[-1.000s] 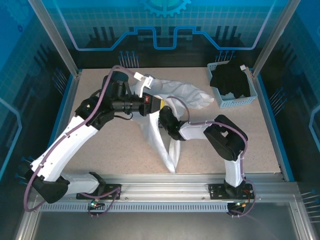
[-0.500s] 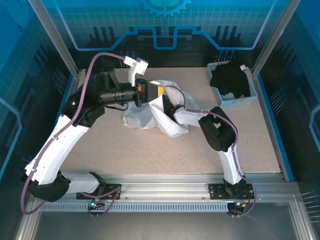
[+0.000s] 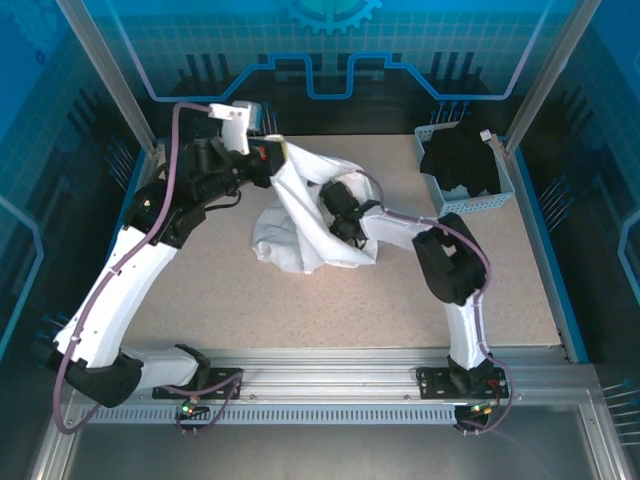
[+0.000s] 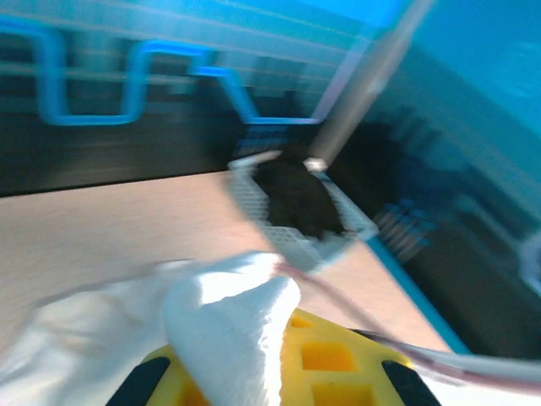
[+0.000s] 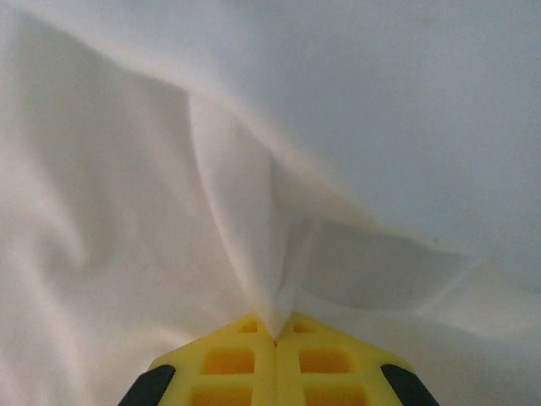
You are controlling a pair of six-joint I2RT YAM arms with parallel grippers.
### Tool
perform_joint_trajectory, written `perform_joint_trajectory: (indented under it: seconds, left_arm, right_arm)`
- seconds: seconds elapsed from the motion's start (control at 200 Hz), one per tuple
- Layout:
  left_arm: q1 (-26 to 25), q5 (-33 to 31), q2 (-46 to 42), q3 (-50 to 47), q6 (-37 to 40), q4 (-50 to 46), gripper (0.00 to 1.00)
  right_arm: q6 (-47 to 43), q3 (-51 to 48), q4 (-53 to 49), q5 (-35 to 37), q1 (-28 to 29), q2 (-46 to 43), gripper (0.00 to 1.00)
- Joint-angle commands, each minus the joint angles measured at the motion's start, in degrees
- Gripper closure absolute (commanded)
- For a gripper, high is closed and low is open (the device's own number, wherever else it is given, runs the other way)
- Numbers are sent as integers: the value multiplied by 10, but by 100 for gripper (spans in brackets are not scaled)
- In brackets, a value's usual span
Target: Fold the inside-out t-shirt
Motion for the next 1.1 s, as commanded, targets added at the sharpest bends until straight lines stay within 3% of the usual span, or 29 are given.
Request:
perform_joint_trajectory:
  seconds: [0.0, 0.145, 0.255, 0.365, 0.455, 0.615, 0.73, 0.855, 0.9, 1.04, 1.095]
  left_arm:
    - [69, -81, 9, -41, -27, 20, 100]
    - [135, -87, 23, -100, -57, 49, 100]
    - [143, -87, 38, -135, -71, 78, 100]
    - [139, -39, 73, -139, -79, 91, 100]
    - [135, -12, 103, -136, -83, 95, 100]
    - [169, -66, 126, -165, -94, 99, 100]
    - [211, -69, 132, -226, -129, 132, 100]
    - [215, -69, 144, -298, -140, 164, 100]
    - [214, -58, 148, -318, -140, 172, 92]
    - [191, -34, 120, -360, -126, 169, 45]
    - [163, -37, 87, -377, -118, 172, 33]
  right_arm:
    - [-20, -64, 37, -83, -5, -129, 100]
    - [-26, -166, 105, -145, -6, -238, 100]
    - [-22, -208, 155, -198, -11, -287, 100]
    - [-10, -203, 193, -265, -11, -289, 100]
    - [-1, -188, 211, -278, -11, -286, 100]
    - [0, -181, 225, -310, -41, -351, 100]
    - [21, -195, 253, -349, -77, -408, 100]
    - [24, -210, 257, -359, -88, -416, 100]
    - [23, -215, 257, -361, -89, -409, 100]
    - [19, -224, 261, -366, -90, -384, 100]
    - [17, -225, 259, -364, -90, -373, 100]
